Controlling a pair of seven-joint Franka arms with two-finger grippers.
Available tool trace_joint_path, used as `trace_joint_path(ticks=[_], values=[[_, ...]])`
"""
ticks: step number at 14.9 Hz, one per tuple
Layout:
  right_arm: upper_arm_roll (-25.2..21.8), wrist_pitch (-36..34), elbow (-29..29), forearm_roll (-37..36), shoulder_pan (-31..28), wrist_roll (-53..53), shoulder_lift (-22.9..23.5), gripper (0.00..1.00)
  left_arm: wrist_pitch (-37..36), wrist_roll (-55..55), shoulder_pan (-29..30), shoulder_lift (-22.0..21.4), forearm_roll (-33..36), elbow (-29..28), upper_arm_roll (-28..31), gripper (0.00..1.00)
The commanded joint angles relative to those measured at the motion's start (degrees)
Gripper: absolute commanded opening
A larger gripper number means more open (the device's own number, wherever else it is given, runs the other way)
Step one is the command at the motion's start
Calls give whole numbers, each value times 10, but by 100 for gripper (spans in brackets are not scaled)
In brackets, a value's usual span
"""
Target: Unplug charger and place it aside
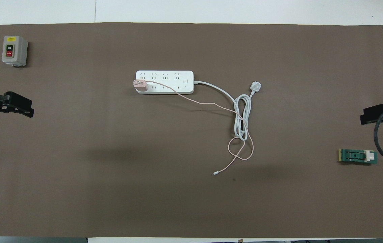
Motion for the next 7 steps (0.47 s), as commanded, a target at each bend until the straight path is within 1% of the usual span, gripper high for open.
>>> trace_joint_path(ticks=[1,7], values=[[4,7,-9,-8,-6,1,-9,100,-7,10,0,-2,-4,0,1,100],[6,-1,-7,-7,2,2,-11,100,-2,7,2,-2,-4,3,-5,100]])
